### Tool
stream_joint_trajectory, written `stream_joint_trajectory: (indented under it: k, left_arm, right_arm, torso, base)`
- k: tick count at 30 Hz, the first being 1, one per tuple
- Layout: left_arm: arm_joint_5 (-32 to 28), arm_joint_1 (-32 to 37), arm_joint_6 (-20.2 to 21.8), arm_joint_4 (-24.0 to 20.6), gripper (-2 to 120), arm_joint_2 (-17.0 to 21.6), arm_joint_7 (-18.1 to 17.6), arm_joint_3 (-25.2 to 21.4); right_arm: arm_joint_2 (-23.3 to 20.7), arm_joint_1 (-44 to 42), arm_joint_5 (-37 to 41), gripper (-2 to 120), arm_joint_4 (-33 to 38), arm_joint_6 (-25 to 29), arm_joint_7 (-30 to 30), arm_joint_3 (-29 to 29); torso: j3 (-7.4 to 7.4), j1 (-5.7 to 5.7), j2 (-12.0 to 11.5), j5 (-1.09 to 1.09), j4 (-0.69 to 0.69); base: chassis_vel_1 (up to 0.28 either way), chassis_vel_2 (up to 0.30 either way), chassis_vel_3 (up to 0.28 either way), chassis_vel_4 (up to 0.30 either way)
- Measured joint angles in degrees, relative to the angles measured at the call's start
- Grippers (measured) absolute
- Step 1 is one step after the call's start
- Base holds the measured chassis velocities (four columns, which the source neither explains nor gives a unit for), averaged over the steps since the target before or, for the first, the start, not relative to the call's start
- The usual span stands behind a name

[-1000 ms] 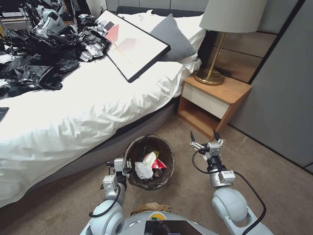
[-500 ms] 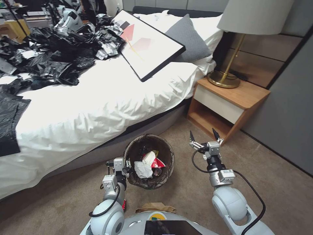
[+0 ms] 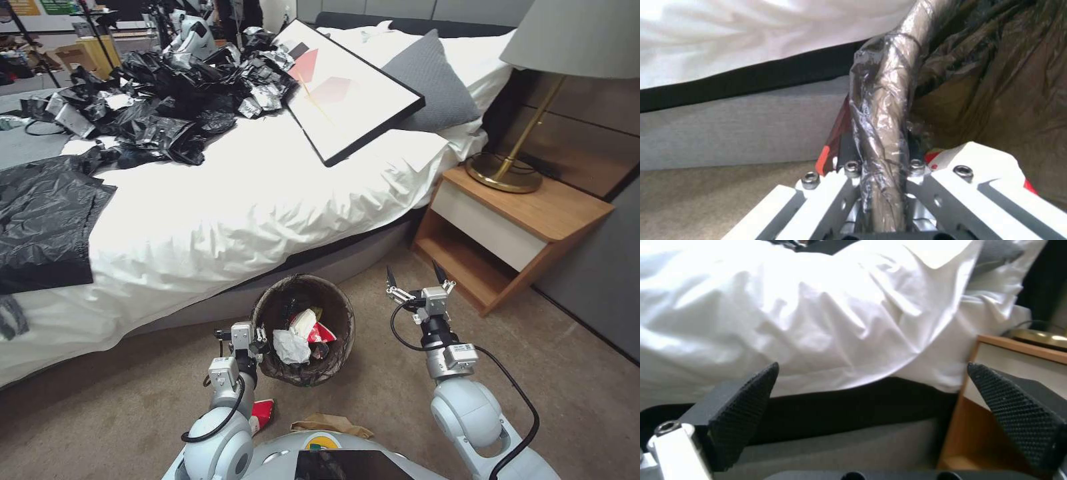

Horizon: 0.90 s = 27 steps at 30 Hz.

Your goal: Pick up the trash bin, then pick up the garbage from the floor and place it into the trash bin.

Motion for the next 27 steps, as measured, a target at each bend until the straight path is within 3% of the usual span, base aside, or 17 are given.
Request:
stream_joint_trajectory:
  k: [27]
  left_arm:
    - [-0.31, -0.44, 0.15, 0.35, 2, -0.24, -0.38, 0.12]
  right_arm:
    - [-0.07, 0.56, 0.07, 100, -0.2, -0.18, 0.32, -0.69]
  torso:
    - [0.0, 0.0, 0.0, 0.0, -0.01]
  base:
    - [0.009, 0.006, 0.008, 0.009]
